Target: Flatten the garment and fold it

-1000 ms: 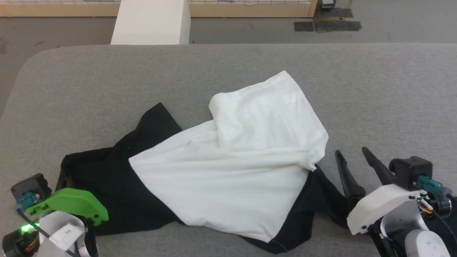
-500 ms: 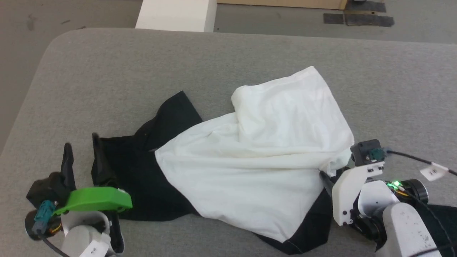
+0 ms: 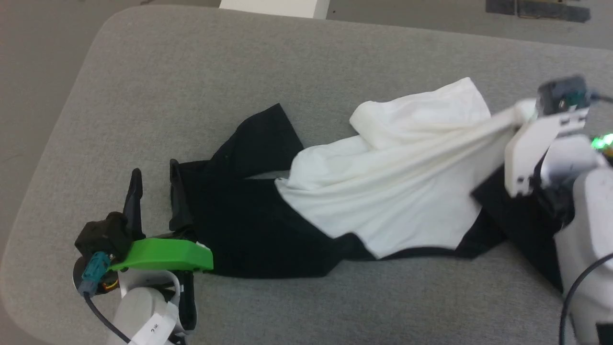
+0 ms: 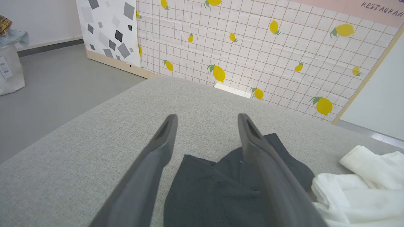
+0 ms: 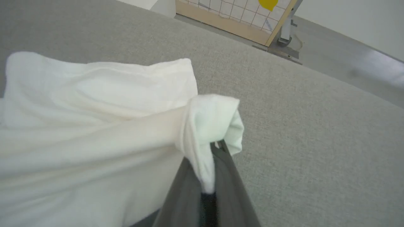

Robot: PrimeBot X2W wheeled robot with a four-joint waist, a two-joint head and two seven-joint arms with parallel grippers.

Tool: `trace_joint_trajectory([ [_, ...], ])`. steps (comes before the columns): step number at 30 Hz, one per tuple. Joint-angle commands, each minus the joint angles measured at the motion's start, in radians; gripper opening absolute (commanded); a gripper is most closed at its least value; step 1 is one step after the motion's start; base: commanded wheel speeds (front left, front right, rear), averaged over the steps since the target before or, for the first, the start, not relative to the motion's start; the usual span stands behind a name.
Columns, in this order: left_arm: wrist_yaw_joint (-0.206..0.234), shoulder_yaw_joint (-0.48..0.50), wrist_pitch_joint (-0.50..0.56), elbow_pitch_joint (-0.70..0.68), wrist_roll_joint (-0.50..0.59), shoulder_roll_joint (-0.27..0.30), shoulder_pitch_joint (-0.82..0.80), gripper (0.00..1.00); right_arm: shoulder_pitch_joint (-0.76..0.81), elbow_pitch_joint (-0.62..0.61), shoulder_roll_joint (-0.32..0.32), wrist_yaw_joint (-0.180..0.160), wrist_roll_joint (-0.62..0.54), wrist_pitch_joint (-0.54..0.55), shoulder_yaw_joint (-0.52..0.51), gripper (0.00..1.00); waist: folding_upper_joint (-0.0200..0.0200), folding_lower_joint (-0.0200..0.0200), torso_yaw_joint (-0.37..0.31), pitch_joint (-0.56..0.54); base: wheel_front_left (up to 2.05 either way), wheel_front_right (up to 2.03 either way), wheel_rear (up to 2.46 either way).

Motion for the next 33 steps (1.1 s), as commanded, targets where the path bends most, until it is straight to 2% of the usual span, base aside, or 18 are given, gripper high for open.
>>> trace_joint_trajectory([
  [1,0.003,-0.007,-0.005,0.002,-0.006,-0.002,-0.016,1.00,-0.051,0.024,-0.015,-0.002,-0.021,-0.031,0.007,0.00,0.0000,-0.0001,0.022,0.018,0.00,0.00,0.00],
  [6,0.015,-0.035,-0.005,-0.002,-0.008,-0.002,-0.016,1.00,-0.166,0.152,-0.042,-0.002,-0.040,-0.142,0.046,0.00,0.0000,-0.0001,0.038,0.021,0.00,0.00,0.00],
  [8,0.017,-0.041,-0.005,-0.002,-0.005,-0.002,-0.013,1.00,-0.184,0.192,-0.038,-0.002,-0.032,-0.184,0.060,0.58,0.0000,-0.0001,0.036,0.015,0.00,0.00,0.00],
  [9,0.016,-0.043,-0.005,0.000,-0.002,-0.002,-0.010,1.00,-0.185,0.212,-0.032,-0.002,-0.022,-0.201,0.063,1.00,0.0000,-0.0001,0.031,0.010,0.00,0.00,0.00],
  [12,0.005,-0.046,-0.005,0.008,0.011,-0.002,-0.002,1.00,-0.158,0.239,-0.015,-0.002,0.014,-0.243,0.072,1.00,0.0000,-0.0001,0.013,-0.015,0.00,0.00,0.00],
  [16,-0.011,-0.043,-0.005,0.024,0.039,-0.002,0.019,1.00,-0.059,0.196,0.008,-0.002,0.066,-0.329,0.079,1.00,0.0000,-0.0001,-0.025,-0.066,0.00,0.00,0.00],
  [24,-0.061,-0.072,0.015,0.094,0.080,0.031,0.031,1.00,0.227,-0.089,0.054,-0.002,0.151,-0.476,0.150,1.00,0.0000,-0.0001,-0.129,-0.121,0.00,0.00,0.00],
  [30,-0.109,-0.132,0.163,0.158,0.099,0.073,-0.036,1.00,0.393,-0.265,0.088,-0.002,0.176,-0.496,0.149,1.00,0.0000,-0.0001,-0.191,-0.114,0.00,0.00,0.00],
  [33,-0.088,-0.137,0.301,0.208,0.114,0.099,-0.069,1.00,0.447,-0.323,0.104,-0.002,0.179,-0.479,0.158,1.00,0.0000,-0.0001,-0.227,-0.105,0.00,0.00,0.00],
])
